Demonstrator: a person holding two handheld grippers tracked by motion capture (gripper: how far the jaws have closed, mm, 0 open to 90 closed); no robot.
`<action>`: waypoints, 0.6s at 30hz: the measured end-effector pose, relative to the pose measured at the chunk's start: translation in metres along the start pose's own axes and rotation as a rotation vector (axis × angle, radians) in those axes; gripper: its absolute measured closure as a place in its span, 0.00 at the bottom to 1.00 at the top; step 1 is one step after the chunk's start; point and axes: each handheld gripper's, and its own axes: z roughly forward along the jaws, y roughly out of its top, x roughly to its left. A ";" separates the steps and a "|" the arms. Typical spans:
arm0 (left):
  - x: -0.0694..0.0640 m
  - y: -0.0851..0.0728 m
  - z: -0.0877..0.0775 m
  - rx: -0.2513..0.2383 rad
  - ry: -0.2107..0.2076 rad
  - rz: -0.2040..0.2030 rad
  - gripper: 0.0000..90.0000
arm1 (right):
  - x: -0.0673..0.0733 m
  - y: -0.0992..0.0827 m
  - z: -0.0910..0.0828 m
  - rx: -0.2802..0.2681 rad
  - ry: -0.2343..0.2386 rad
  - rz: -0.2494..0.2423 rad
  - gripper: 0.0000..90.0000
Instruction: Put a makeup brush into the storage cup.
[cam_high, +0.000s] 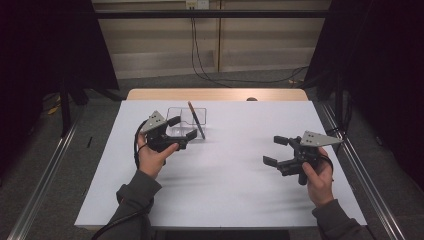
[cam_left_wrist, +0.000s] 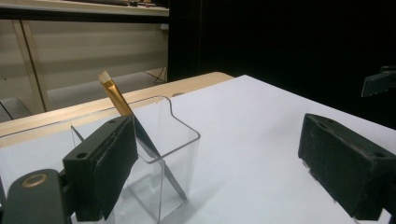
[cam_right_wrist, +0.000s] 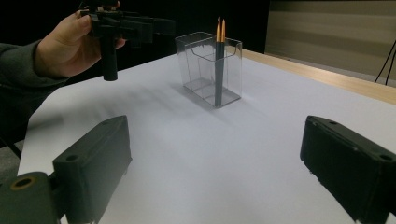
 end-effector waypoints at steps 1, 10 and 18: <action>0.000 -0.001 -0.001 0.006 -0.011 -0.004 0.13 | 0.000 0.000 0.000 -0.002 0.000 -0.001 0.09; -0.001 -0.004 -0.004 0.017 -0.020 -0.001 0.13 | 0.000 0.000 -0.001 -0.003 -0.002 0.001 0.09; -0.003 -0.003 -0.008 0.011 -0.008 -0.002 0.12 | 0.000 -0.001 -0.001 0.001 -0.003 0.001 0.09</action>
